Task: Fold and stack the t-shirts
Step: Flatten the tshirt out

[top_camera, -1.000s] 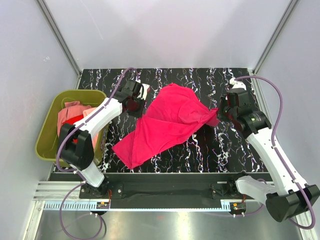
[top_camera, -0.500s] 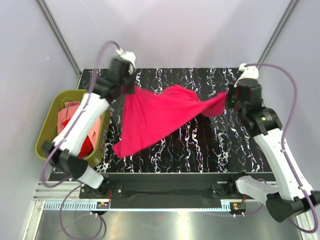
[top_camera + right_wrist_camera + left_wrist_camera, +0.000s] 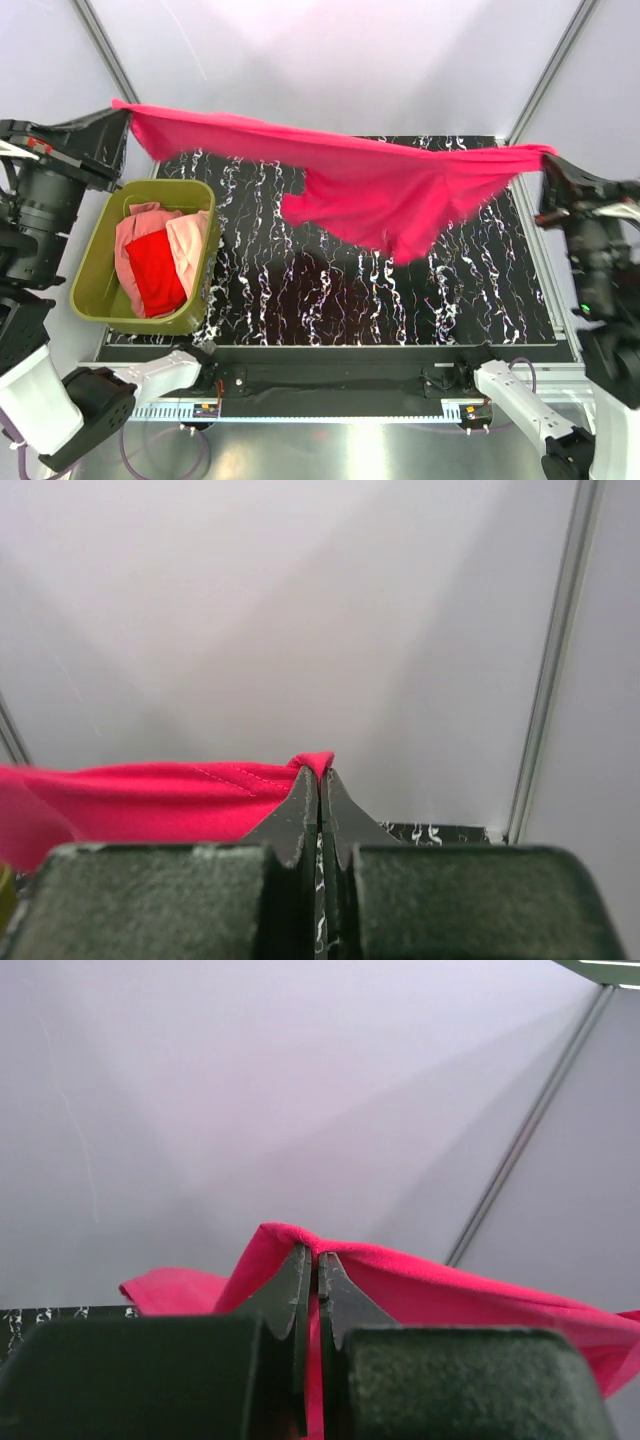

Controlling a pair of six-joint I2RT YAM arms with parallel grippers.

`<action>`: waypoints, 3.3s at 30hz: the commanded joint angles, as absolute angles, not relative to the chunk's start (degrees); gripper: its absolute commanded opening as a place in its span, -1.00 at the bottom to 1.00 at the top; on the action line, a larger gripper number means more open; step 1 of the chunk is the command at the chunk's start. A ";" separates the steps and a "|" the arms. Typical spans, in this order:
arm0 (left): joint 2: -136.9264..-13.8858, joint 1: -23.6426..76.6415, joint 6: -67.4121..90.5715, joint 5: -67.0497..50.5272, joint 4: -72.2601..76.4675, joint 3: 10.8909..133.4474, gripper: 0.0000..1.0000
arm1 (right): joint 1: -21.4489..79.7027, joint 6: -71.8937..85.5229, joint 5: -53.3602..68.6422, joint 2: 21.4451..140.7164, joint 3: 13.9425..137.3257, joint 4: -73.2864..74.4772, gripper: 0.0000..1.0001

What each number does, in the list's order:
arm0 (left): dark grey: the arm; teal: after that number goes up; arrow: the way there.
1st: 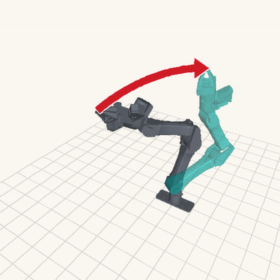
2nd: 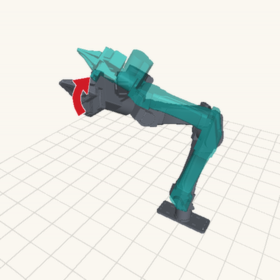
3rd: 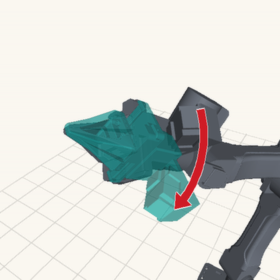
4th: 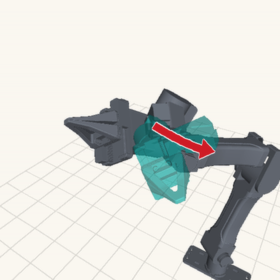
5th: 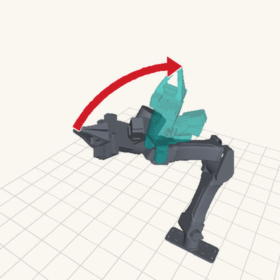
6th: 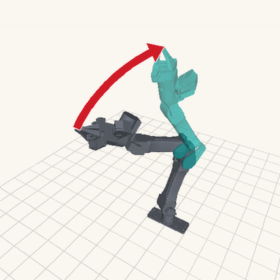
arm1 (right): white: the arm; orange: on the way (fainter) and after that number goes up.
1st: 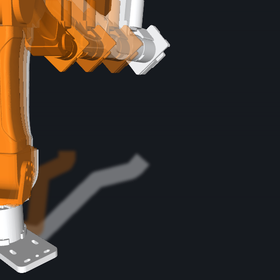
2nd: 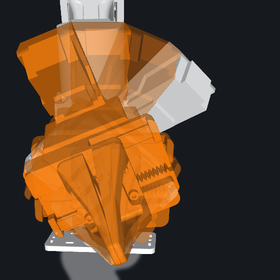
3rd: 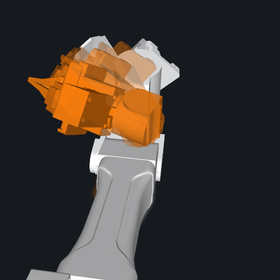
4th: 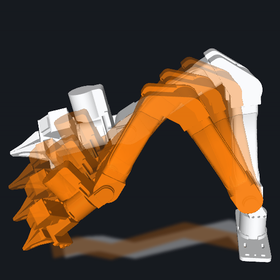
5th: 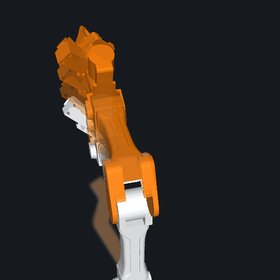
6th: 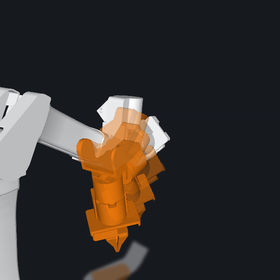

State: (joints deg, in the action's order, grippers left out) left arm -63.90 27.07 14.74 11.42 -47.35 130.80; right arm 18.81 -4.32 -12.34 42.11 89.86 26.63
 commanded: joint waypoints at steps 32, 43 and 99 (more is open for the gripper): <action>-84.83 27.07 7.48 25.65 -47.40 134.85 -1.00 | 18.63 -29.23 -18.74 66.90 112.33 12.34 -1.00; -73.52 30.76 7.84 26.19 -32.74 121.37 -1.00 | 18.72 -27.67 -13.97 61.37 107.00 13.84 -1.00; -67.48 40.34 6.52 26.61 -28.02 104.67 -1.00 | 12.30 -27.25 -10.92 52.71 109.92 27.35 -1.00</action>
State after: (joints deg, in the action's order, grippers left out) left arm -65.98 40.05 8.43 23.77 -33.10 108.09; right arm 12.16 -29.30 -14.74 52.03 110.91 25.93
